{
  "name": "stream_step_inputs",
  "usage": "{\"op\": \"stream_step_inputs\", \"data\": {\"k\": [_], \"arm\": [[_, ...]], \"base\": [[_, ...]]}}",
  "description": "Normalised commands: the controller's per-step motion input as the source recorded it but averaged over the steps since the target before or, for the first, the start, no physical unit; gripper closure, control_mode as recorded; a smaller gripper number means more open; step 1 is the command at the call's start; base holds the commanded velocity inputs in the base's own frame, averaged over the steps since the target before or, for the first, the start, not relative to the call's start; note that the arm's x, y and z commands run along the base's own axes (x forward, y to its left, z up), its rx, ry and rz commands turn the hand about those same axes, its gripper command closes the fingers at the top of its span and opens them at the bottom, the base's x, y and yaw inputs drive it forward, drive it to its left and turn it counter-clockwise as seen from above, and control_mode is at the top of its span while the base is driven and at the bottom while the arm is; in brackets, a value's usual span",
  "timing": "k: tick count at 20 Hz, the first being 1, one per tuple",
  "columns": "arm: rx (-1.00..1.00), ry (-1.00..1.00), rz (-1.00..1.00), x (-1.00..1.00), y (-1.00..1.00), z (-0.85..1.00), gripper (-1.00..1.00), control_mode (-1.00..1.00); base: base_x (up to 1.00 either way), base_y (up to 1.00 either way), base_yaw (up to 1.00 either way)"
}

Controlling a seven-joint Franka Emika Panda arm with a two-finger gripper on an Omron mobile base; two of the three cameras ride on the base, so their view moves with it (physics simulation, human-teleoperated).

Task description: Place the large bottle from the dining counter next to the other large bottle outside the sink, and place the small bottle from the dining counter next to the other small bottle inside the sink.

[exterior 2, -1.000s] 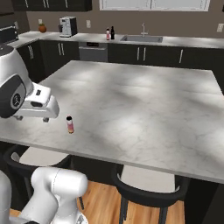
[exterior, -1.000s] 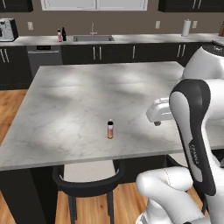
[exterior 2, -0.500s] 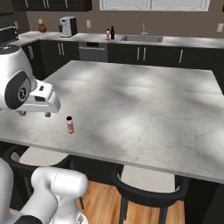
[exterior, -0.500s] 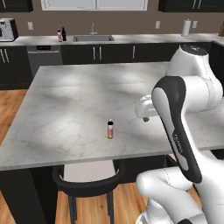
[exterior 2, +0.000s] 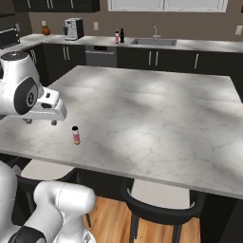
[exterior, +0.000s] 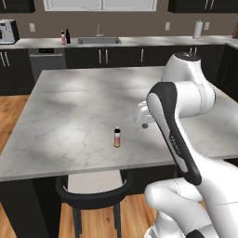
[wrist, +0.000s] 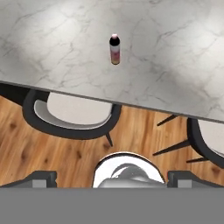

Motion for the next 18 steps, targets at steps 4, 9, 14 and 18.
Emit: {"op": "stream_step_inputs", "data": {"k": [4, 9, 14, 18], "arm": [[-0.01, 0.0, 0.0, 0.32, 0.02, -0.17, -1.0, -1.0], [0.0, 0.0, 0.0, 0.28, 0.05, -0.15, -1.0, -1.0], [0.0, 0.0, 0.01, 0.25, 0.08, -0.2, -1.0, -1.0], [0.0, 0.0, 0.01, 0.23, 0.02, -0.2, -1.0, -1.0]], "base": [[0.0, 0.0, 0.0], [0.0, 0.0, 0.0], [0.0, 0.0, 0.0], [0.0, 0.0, 0.0]]}}
